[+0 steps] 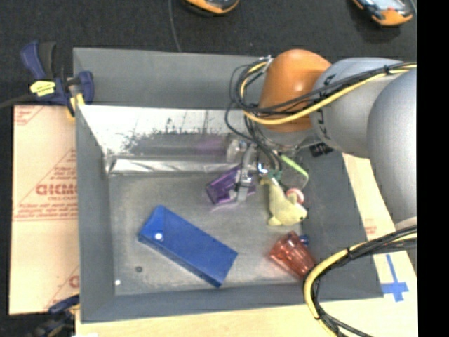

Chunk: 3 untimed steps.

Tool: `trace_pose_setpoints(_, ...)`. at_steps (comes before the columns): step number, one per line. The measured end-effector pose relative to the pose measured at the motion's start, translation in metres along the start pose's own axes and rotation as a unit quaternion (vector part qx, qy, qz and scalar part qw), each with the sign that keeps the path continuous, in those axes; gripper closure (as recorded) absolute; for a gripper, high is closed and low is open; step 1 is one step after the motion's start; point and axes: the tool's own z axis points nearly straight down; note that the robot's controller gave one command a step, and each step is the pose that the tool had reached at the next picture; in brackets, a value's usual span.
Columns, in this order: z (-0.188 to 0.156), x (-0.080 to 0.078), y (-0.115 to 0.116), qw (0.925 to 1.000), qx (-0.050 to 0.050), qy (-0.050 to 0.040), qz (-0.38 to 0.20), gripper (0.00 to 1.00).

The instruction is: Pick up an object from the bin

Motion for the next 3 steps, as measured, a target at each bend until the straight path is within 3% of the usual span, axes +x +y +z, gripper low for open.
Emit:
trace_pose_setpoints(1, 0.029, 0.005, -0.020, 0.9967, 0.000, 0.0026, -0.081, 0.00)
trace_pose_setpoints(2, 0.043, 0.000, -0.036, 0.9981, 0.000, 0.0002, 0.062, 1.00)
trace_pose_setpoints(3, 0.043, 0.000, -0.036, 0.9981, 0.000, 0.0003, 0.062, 1.00)
